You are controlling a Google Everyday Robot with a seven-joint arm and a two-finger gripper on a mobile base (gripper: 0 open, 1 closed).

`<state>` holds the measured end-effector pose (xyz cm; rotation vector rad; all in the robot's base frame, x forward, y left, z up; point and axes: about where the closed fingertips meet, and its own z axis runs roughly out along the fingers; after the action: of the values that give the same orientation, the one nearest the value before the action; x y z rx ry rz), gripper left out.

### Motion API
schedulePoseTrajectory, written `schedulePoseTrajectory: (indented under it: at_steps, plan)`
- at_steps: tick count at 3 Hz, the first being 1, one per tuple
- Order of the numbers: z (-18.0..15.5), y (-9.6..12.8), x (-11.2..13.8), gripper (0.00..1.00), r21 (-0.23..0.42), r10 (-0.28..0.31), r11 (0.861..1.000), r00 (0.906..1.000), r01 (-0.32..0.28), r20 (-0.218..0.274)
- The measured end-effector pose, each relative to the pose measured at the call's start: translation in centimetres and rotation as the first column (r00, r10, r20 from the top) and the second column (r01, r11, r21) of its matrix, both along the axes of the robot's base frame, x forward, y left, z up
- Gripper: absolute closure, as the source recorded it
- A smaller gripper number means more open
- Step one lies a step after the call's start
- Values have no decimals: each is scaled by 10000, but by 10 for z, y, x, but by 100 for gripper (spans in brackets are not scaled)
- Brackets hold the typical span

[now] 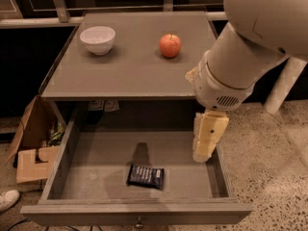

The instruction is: Pick rxbar blueberry from top drawer and place on counter

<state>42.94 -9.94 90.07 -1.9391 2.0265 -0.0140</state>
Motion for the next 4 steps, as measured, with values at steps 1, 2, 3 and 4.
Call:
schedulePoseTrajectory:
  at_steps: [1,2,3,4]
  plan:
    - [-27,10,2,0,-24,-143,9999,9998,143,-166]
    - [-82,32,23,0,-286,-254,9993,9992,245,-321]
    - [-83,32,23,0,-283,-269,9993,9991,260,-341]
    - [-96,37,23,0,-88,-285,9996,9974,279,-663]
